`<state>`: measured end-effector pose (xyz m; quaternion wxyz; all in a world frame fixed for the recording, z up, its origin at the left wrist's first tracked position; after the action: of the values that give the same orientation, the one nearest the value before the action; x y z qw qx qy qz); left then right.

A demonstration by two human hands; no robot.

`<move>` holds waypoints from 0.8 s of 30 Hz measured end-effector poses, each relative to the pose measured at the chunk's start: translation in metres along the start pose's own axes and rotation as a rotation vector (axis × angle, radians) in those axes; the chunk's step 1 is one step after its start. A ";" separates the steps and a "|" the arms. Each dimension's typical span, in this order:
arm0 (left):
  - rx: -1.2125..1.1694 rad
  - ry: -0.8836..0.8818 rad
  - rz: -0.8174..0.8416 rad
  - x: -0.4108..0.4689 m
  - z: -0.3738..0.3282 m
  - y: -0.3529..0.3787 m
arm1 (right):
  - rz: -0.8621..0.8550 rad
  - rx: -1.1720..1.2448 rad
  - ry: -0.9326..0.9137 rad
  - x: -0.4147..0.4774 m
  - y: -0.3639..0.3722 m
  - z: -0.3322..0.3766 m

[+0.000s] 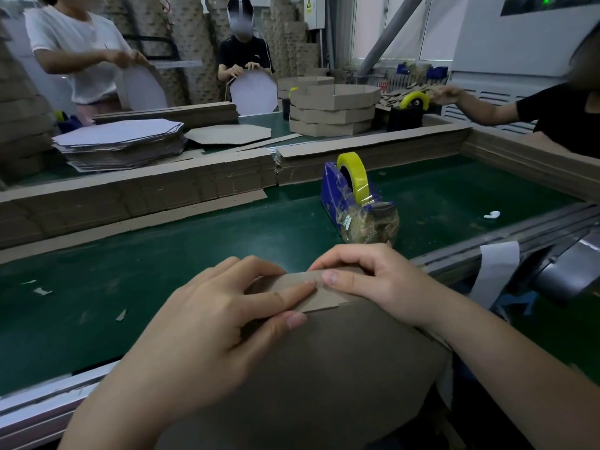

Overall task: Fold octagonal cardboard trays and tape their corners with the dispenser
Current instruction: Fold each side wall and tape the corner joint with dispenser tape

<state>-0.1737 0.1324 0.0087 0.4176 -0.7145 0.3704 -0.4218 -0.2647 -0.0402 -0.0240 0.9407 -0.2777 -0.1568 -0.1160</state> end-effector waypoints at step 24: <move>0.124 -0.131 0.111 0.039 -0.021 -0.002 | -0.428 -0.231 0.650 0.060 -0.117 -0.095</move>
<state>-0.1780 0.0927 0.0284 0.5070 -0.6916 0.3548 -0.3725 -0.2231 -0.1968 -0.0217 0.8583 -0.2915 0.1087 -0.4080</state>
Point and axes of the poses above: each hand's wrist, its own x-axis towards the middle knuckle, its own y-axis out of the palm, z = x × y, the point moved 4 cm from there along x, towards the middle knuckle, and after that the axes turned 13 degrees about -y, right-handed, at the moved point
